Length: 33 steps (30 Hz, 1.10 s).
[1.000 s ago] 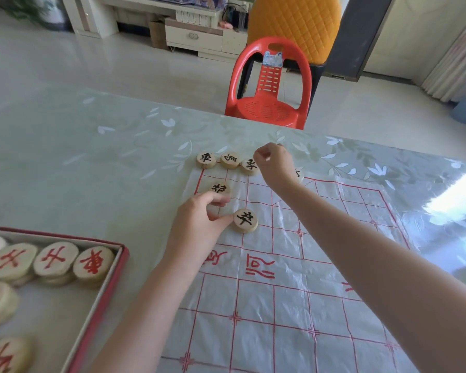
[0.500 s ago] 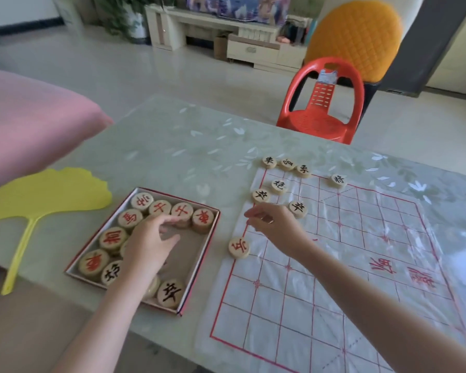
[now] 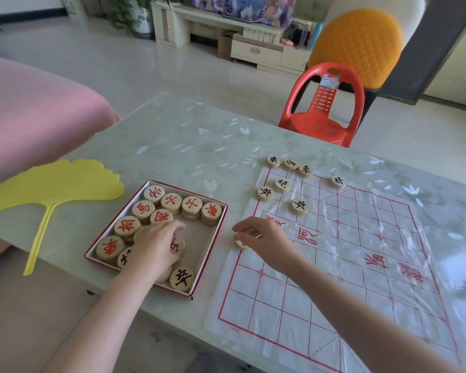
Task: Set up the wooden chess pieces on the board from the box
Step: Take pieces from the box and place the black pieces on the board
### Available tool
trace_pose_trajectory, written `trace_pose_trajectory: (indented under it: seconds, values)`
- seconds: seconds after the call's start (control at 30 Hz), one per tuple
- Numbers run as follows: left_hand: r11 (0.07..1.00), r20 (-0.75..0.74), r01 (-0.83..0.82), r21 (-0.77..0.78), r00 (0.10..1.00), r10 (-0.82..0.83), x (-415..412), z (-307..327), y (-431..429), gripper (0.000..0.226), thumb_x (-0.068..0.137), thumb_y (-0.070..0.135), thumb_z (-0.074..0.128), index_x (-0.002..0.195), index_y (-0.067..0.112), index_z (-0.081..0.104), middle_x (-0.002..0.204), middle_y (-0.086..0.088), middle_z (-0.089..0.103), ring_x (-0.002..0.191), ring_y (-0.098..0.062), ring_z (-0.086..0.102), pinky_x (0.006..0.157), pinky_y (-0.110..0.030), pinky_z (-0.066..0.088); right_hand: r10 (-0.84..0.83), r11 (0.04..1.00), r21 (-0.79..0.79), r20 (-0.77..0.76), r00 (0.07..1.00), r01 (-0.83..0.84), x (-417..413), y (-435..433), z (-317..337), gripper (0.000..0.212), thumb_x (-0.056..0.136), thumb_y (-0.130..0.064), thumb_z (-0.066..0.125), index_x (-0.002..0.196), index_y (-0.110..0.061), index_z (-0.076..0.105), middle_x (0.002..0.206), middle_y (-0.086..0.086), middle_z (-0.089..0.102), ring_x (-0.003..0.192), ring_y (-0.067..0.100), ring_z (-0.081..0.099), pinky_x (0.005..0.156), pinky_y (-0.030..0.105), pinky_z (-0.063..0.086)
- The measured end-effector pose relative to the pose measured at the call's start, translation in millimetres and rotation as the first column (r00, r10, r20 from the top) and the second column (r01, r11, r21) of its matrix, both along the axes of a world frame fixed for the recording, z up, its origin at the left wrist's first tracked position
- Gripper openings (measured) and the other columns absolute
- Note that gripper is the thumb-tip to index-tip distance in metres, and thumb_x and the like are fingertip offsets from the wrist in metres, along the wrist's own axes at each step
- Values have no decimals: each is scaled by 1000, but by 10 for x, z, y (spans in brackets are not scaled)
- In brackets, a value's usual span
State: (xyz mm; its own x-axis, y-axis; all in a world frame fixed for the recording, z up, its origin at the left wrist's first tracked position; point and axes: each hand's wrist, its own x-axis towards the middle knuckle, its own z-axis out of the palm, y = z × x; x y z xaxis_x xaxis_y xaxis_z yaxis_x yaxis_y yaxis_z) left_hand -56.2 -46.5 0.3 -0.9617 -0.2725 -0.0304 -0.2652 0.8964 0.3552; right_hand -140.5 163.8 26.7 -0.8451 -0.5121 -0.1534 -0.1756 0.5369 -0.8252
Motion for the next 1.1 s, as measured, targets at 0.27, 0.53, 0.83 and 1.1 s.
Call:
trace_pose_trajectory:
  seconds: [0.27, 0.53, 0.83, 1.1]
  values:
    - [955, -193, -126, 269, 964, 182, 44, -39, -47, 30, 68, 6, 77, 96, 14, 70, 100, -3, 61, 90, -24, 58, 72, -27, 41, 235, 967, 146, -176, 956, -210, 342, -391, -86, 22, 90, -16, 53, 108, -18, 66, 101, -3, 69, 98, 14, 54, 86, 25, 44]
    - [652, -278, -89, 753, 855, 438, -12, 145, -123, 24, 77, 15, 72, 99, 24, 66, 96, -1, 68, 84, -18, 65, 65, -18, 51, 548, 724, 628, -272, 791, -285, 583, -750, -237, 35, 87, -27, 51, 119, -13, 57, 112, 8, 55, 111, 29, 31, 96, 37, 22]
    - [426, -127, -35, 904, 929, 348, -154, 321, 166, 19, 81, 9, 67, 96, 22, 64, 108, -7, 64, 68, -11, 65, 70, -30, 58, 285, 937, 258, -170, 943, -236, 602, -682, -156, 32, 85, -15, 56, 115, -16, 47, 98, 2, 60, 97, 23, 51, 90, 36, 31]
    - [585, -224, 52, 810, 948, 225, -354, 376, 585, 50, 68, 9, 78, 112, 29, 62, 110, 8, 65, 100, -8, 61, 84, -18, 46, -171, 892, -350, 325, 930, 286, 163, 414, 176, 27, 85, -5, 62, 110, -14, 59, 97, 10, 62, 62, 20, 65, 55, 27, 54]
